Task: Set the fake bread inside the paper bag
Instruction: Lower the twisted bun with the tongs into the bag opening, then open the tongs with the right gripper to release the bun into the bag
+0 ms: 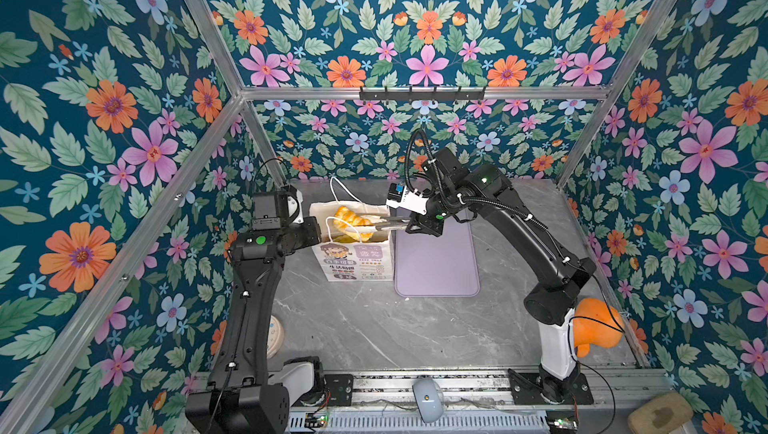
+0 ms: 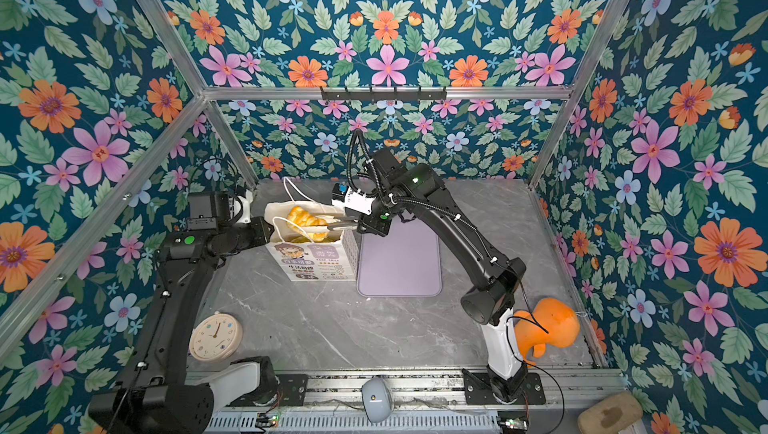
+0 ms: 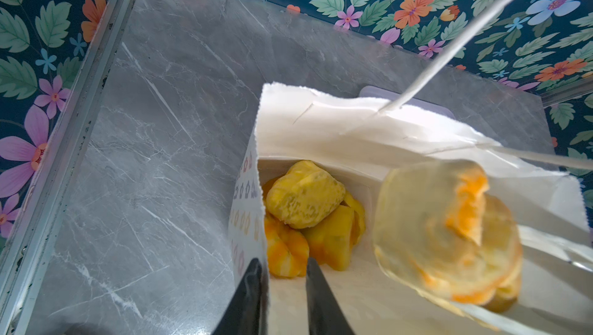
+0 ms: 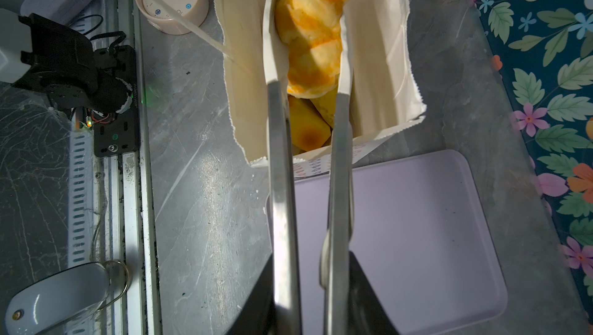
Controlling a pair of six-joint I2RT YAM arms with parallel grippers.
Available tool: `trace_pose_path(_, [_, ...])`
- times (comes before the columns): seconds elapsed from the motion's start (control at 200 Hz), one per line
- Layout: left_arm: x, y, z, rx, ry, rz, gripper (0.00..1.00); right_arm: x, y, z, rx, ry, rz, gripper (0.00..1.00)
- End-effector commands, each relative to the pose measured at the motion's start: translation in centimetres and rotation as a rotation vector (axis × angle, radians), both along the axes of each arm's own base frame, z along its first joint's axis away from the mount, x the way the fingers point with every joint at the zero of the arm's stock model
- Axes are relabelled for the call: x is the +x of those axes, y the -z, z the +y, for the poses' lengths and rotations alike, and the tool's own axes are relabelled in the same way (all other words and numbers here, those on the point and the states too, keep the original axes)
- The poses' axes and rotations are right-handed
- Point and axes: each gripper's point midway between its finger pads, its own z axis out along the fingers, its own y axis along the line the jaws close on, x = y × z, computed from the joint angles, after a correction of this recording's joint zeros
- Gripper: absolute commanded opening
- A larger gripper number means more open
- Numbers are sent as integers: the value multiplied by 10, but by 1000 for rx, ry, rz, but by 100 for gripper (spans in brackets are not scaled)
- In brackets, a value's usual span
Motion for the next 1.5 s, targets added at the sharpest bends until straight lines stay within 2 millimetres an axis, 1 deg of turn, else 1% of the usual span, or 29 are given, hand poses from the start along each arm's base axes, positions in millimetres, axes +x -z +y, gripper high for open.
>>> trace_pose_path(0.0, [0,-2,-1,-8,2,-6,27,0,-2,0,-7,-12,-14,31])
trace_pose_path(0.145, [1,-2,-1,-7,2,-8,27,3,0,3,-14,-5,-20,33])
trace_pose_path(0.325, [0,-4,0,-4,0,-9,27,1,0,8,-11,-18,-28,36])
trace_pose_path(0.48, [0,-6,0,0,0,-13,27,2,2,9,-22,-16,-36,37])
trace_pose_path(0.635, [1,-8,0,-2,1,-17,27,3,12,8,-80,-9,-53,37])
trace_pose_path(0.78, [2,-8,-1,-5,4,-16,27,3,10,9,-81,-5,-52,37])
trace_pose_path(0.85, [2,-8,-1,-5,5,-17,27,3,8,9,-74,-3,-55,37])
trace_pose_path(0.985, [2,-8,-1,-4,4,-16,27,1,1,11,-55,1,-63,43])
trace_pose_path(1.11, [2,-5,-1,-3,4,-8,27,-3,-8,12,-36,-9,-72,43])
trace_pose_path(1.2, [2,-7,-1,-5,5,-13,27,-6,-15,11,-20,-13,-80,43])
trace_pose_path(1.33, [1,-8,-1,-5,5,-14,27,-14,-29,7,11,-17,-86,43])
trace_pose_path(1.375, [1,-9,-2,-10,7,-18,27,-18,-34,6,21,-22,-85,43])
trace_pose_path(1.415, [0,-13,-8,-33,31,-27,27,-22,-39,3,29,-21,-87,43])
trace_pose_path(1.455, [0,-19,-14,-57,59,-45,27,-26,-43,1,37,-20,-88,43])
trace_pose_path(1.495, [-1,-25,-15,-65,57,-60,27,-30,-48,-1,48,-24,-91,43])
